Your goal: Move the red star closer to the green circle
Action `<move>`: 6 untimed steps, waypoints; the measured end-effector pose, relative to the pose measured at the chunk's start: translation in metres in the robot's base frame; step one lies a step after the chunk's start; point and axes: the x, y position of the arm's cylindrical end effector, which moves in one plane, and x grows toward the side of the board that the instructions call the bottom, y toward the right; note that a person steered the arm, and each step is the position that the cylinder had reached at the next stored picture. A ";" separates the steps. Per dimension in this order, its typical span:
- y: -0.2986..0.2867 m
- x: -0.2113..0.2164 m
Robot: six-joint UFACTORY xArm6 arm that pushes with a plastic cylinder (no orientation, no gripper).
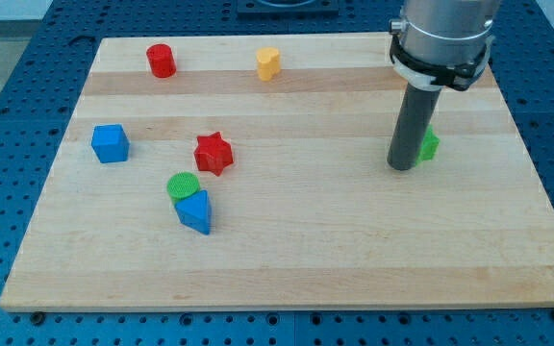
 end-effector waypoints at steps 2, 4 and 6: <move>-0.028 0.000; -0.100 0.000; -0.168 -0.032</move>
